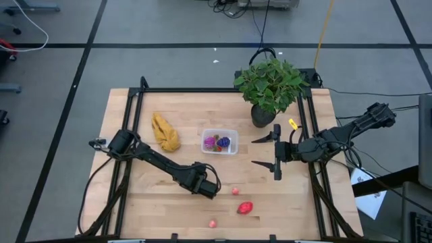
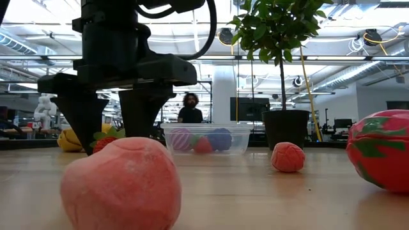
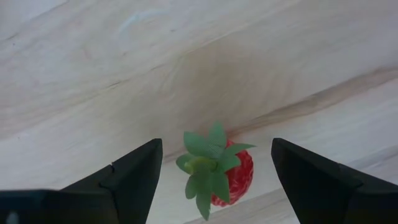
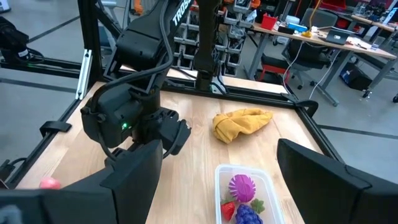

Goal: Pick and placing Produce into tupperware
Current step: Put the red strawberry into the transparent bin

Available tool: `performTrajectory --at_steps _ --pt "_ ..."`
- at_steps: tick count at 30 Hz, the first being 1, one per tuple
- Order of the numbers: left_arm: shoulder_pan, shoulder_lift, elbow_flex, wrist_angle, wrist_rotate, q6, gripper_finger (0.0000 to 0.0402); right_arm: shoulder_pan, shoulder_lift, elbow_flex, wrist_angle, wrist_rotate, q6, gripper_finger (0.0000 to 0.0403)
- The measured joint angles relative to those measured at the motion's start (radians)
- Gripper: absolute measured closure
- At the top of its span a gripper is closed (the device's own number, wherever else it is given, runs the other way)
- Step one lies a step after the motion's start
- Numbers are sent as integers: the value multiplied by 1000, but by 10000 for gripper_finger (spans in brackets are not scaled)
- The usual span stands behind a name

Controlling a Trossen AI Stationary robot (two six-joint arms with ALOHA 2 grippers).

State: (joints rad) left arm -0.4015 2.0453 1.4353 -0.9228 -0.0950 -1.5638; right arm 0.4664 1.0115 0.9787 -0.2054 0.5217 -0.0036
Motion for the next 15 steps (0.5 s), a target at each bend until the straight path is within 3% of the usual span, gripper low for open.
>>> performTrajectory --at_steps 15 --pt "0 0 0 -1 24 17 94 0 0 0 0 0 0 94"
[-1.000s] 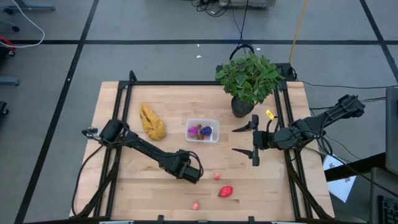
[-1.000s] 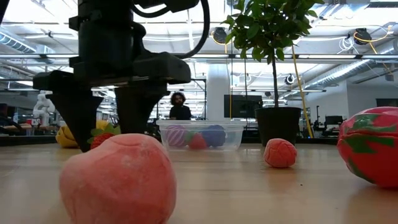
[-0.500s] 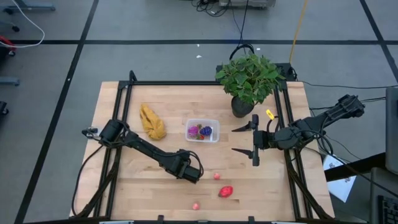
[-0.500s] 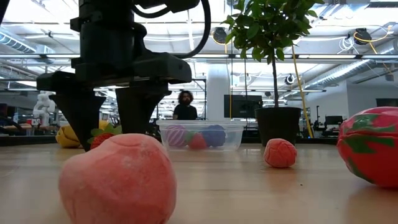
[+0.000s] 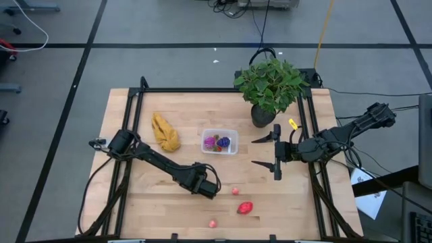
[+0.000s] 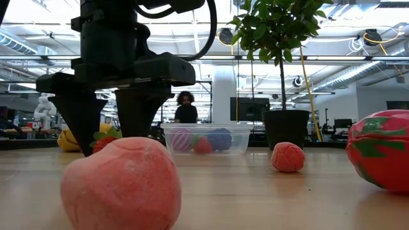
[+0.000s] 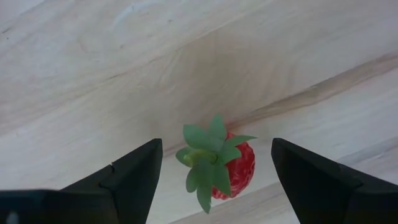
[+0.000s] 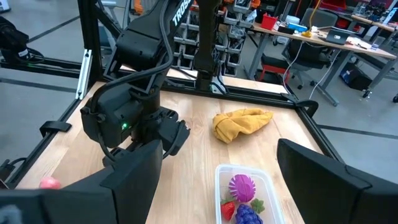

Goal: Pick and placing Produce into tupperware
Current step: Put the red strawberry into the transparent bin

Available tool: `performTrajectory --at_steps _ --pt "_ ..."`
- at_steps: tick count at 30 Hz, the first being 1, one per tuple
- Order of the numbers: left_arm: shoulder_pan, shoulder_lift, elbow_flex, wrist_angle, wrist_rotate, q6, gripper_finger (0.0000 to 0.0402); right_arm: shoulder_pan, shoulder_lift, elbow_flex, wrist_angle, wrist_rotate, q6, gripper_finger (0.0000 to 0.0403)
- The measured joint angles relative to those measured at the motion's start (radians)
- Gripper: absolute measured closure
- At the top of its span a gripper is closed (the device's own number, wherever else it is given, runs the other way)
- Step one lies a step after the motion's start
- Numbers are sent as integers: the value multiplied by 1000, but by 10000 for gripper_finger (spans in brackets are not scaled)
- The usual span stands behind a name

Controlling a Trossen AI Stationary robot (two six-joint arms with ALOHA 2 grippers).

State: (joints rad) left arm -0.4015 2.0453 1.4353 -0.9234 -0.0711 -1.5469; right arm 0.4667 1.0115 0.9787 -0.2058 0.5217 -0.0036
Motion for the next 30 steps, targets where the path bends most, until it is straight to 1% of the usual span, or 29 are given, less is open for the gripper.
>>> performTrajectory --at_steps 8,11,21,30 --pt "0 0 0 -4 0 0 94 0 0 0 0 0 0 94" --pt "0 0 0 -12 -5 -1 103 0 0 0 0 0 0 94" --pt "0 0 0 -11 -16 4 194 0 0 0 0 0 0 94" --pt "0 0 0 -10 -17 7 253 0 0 0 0 0 0 94"
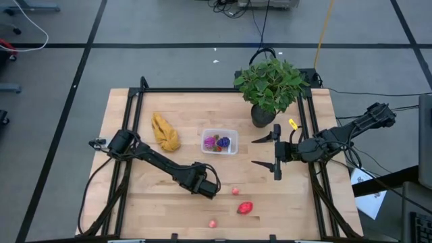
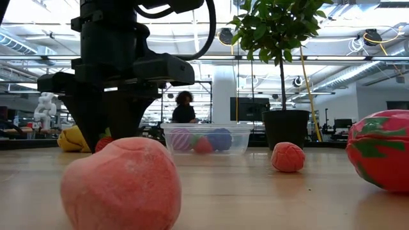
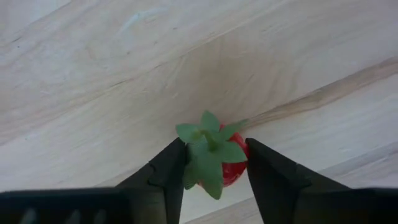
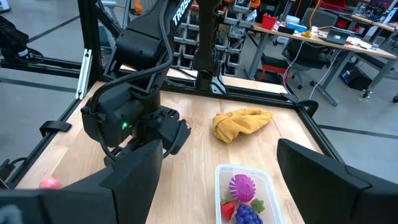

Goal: Pick and placing Produce into tupperware
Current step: Put the red strawberry into the transparent bin

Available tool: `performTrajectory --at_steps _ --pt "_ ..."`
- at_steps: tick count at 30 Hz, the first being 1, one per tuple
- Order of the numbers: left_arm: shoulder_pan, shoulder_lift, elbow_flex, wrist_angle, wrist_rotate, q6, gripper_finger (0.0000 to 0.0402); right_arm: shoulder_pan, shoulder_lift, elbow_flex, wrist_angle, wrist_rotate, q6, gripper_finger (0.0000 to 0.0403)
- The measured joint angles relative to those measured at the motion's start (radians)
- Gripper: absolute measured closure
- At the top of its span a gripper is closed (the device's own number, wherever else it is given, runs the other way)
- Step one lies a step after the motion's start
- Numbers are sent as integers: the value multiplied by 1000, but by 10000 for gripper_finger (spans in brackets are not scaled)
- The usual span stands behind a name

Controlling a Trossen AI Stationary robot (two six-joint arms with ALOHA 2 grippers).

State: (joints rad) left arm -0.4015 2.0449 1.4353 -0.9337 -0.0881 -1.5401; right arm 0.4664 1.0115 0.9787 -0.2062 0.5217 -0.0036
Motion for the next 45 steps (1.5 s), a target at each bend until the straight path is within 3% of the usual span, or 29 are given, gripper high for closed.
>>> performTrajectory --at_steps 5,12,26,34,45 --pt "0 0 0 0 -15 5 261 0 0 0 0 0 0 94" --pt "0 -11 0 0 -17 40 234 0 0 0 0 0 0 94" --pt "40 -154 0 -7 -92 178 234 0 0 0 8 0 0 94" --pt "39 -136 -1 -125 -63 175 223 0 0 0 8 0 -1 94" --pt "-7 -142 0 -110 -106 177 231 0 0 0 8 0 -8 94"
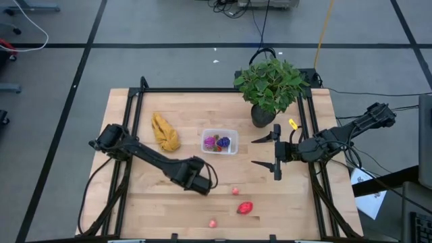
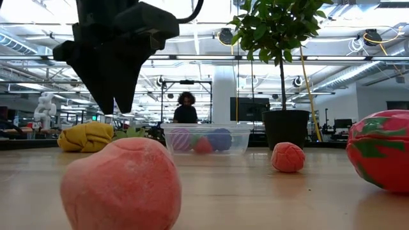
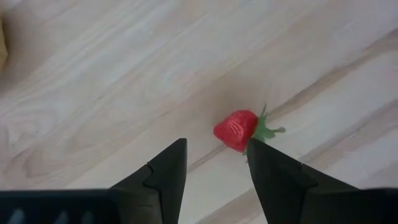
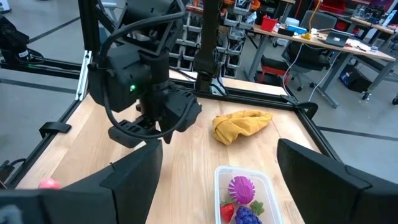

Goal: Pick and placing Produce into tupperware
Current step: Put the red strawberry into the transparent bin

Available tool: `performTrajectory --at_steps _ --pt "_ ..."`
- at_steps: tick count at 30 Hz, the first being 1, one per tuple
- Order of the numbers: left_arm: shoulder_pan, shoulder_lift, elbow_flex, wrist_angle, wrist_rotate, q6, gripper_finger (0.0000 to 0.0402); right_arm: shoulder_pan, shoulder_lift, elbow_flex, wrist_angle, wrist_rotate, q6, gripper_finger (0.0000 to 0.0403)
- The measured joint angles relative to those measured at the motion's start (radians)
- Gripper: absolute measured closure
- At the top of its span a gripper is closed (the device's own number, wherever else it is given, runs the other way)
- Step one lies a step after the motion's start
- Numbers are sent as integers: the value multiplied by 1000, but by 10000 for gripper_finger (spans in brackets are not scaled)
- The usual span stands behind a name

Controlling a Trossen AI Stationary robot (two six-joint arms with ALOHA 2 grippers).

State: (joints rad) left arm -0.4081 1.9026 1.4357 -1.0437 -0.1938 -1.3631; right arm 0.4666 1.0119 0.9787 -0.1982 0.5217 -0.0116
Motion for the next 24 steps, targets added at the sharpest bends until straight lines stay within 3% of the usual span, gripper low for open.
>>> performTrajectory --at_steps 8,16,21,24 --pt "-14 0 0 21 -18 151 185 0 0 0 0 0 0 94" --pt "-26 0 0 47 -46 525 97 0 0 0 0 0 20 94" --pt "-69 0 0 31 -49 746 64 0 0 0 -1 0 26 94" --pt "-101 0 0 4 -105 868 51 0 0 0 0 0 26 94"
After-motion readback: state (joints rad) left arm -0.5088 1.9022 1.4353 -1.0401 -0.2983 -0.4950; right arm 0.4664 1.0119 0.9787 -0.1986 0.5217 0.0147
